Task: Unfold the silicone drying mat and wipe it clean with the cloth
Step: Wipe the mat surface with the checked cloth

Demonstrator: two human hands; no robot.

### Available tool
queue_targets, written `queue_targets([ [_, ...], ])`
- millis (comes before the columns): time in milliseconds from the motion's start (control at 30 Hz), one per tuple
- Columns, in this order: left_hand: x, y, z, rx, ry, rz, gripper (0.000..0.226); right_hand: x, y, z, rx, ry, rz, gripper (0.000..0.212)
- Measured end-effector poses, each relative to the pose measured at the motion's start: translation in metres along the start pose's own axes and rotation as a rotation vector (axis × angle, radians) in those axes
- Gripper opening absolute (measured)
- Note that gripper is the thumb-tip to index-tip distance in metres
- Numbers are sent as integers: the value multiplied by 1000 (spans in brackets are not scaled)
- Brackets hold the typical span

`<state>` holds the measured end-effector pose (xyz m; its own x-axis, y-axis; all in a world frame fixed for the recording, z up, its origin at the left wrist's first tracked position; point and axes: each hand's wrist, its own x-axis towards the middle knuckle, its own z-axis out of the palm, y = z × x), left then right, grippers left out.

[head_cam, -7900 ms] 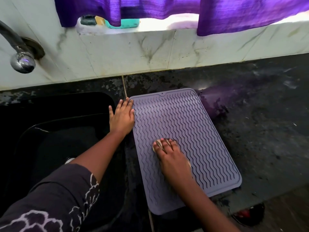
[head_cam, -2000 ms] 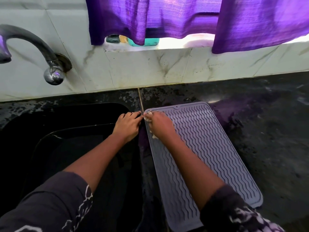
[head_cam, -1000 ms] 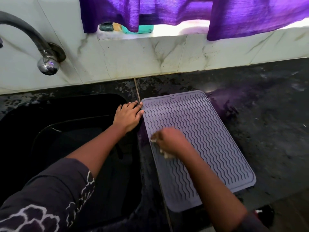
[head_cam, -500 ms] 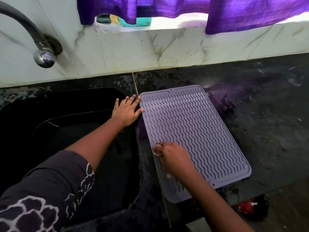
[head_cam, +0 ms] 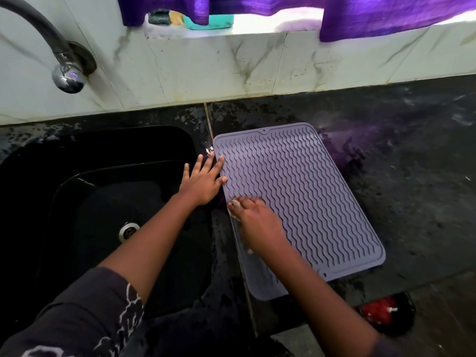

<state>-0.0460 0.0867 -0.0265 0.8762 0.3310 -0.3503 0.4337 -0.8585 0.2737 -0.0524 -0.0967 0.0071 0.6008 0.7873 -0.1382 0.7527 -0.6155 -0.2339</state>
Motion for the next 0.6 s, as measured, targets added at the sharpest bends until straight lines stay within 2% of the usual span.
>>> queue_targets([
  [167, -1, 1, 0, -10, -12, -13, 58, -68, -13, 1, 16, -105, 21, 62],
  [300, -6, 5, -3, -55, -7, -25, 62, -47, 1, -18, 69, -9, 6, 48],
  [400, -19, 11, 5, -16, -17, -16, 65, -18, 7, -14, 119, 92, 5, 45],
  [600, -28, 11, 19, -57, 3, -24, 62, -49, 0, 13, -9, -35, -11, 56],
])
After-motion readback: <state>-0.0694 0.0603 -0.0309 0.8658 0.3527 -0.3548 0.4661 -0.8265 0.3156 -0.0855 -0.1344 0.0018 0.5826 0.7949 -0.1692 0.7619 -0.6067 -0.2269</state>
